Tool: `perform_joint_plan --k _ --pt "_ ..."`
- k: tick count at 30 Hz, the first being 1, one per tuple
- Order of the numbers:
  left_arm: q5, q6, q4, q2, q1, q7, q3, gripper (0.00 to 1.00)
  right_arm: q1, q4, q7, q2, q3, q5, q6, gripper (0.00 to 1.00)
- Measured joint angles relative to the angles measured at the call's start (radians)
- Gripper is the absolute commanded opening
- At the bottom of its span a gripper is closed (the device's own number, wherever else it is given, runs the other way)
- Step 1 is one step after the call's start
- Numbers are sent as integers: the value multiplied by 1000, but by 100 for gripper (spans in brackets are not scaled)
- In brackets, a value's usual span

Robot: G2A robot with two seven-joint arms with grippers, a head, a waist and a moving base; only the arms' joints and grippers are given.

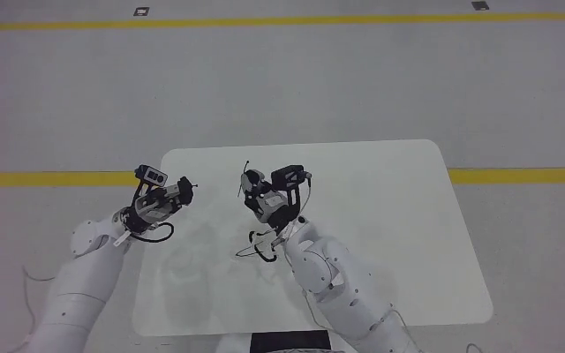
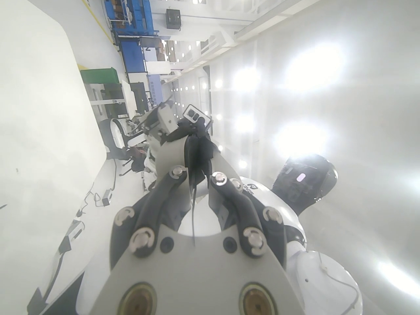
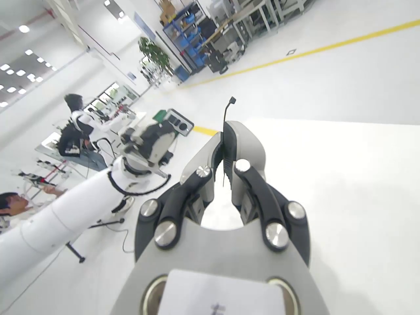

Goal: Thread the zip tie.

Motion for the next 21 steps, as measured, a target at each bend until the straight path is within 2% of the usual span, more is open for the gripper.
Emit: perform_joint_plan --k 2,11,13,17,21 --pt "9 0 1 -10 -2 0 -1 0 5 3 -12 -1 -3 8 -14 0" --pt "8 1 0 -9 -1 1 0 0 5 2 -10 -1 -3 7 -13 0" --pt "7 13 -10 -12 4 25 11 0 3 0 -25 -2 -2 16 -13 0" --pt "-10 6 -4 -22 11 57 45 0 5 25 -176 -14 -24 40 -4 0" --pt "-28 0 23 -34 0 61 72 0 25 72 -308 -31 -60 45 25 0"
